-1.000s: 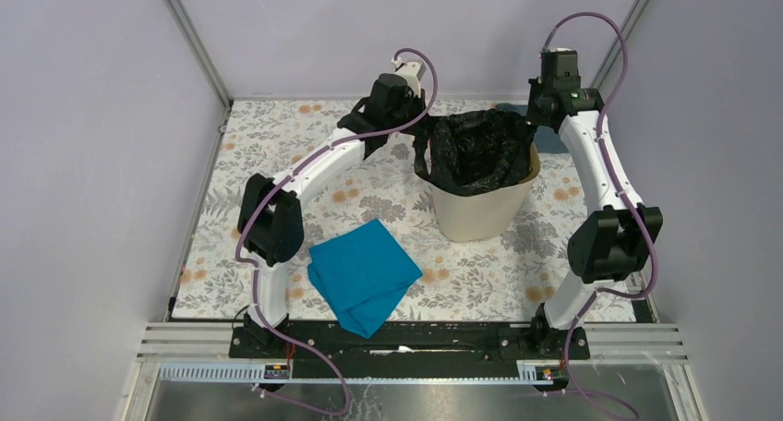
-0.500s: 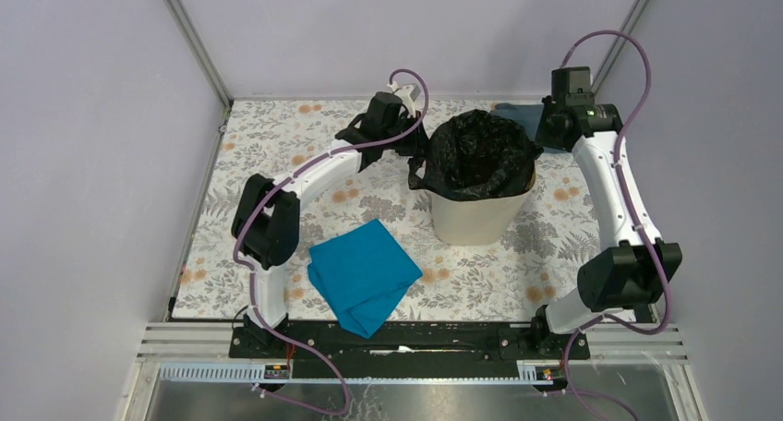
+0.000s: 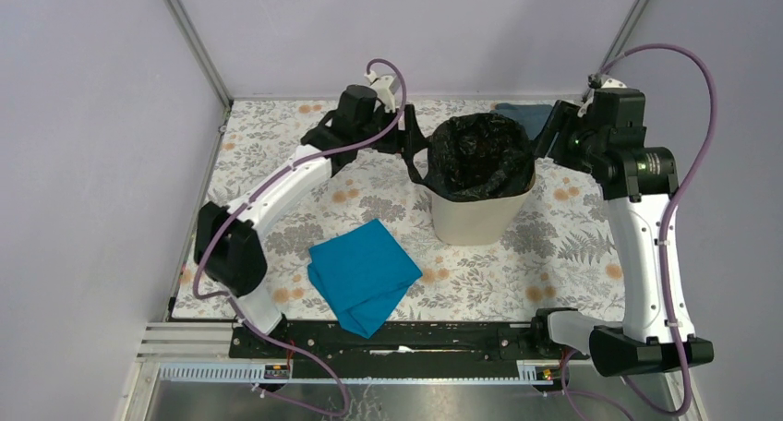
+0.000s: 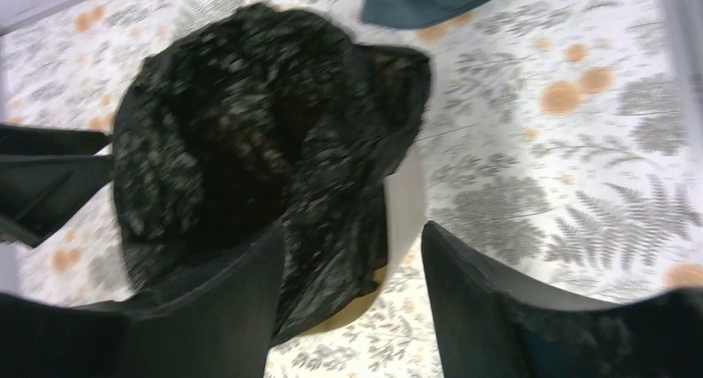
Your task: Put the trash bags into the trash bin
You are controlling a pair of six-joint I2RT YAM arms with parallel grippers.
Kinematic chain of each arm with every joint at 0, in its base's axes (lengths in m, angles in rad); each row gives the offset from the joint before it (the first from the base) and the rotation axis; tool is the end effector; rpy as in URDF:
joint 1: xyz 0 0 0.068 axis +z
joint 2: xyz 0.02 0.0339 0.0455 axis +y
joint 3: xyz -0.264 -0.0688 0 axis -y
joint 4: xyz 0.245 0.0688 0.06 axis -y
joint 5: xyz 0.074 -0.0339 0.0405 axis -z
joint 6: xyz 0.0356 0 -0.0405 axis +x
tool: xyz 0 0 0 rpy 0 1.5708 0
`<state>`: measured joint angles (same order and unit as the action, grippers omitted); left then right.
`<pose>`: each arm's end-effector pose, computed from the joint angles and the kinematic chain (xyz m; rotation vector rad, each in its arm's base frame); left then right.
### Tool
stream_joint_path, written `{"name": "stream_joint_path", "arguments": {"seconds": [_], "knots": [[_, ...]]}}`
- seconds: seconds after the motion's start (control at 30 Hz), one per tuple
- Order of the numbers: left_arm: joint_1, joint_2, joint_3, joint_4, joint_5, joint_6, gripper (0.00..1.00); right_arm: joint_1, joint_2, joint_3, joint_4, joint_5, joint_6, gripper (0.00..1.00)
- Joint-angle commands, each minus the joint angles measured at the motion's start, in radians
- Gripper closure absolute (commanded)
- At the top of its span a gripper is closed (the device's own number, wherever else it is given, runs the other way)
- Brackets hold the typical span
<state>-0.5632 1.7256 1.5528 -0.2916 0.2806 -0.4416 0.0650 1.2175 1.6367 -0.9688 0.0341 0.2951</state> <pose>0.3407 -0.2268 0.3429 0.3152 2.1174 -0.8981 0.2211 0.0132 0.4585 0.2641 2.1087 0.1775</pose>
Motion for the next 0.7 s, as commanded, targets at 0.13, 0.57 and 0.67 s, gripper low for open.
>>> {"name": "stream_joint_path", "arguments": {"seconds": [0.13, 0.57, 0.67], "knots": [[0.005, -0.194, -0.134, -0.066, -0.05, 0.086, 0.13, -0.002, -0.02, -0.128, 0.056, -0.313, 0.216, 0.39], [0.005, -0.168, -0.283, 0.161, 0.222, -0.116, 0.13, -0.001, -0.08, -0.285, 0.12, -0.222, 0.246, 0.54], [0.005, -0.152, -0.291, 0.17, 0.223, -0.13, 0.13, -0.001, -0.099, -0.308, 0.151, -0.184, 0.244, 0.58]]}}
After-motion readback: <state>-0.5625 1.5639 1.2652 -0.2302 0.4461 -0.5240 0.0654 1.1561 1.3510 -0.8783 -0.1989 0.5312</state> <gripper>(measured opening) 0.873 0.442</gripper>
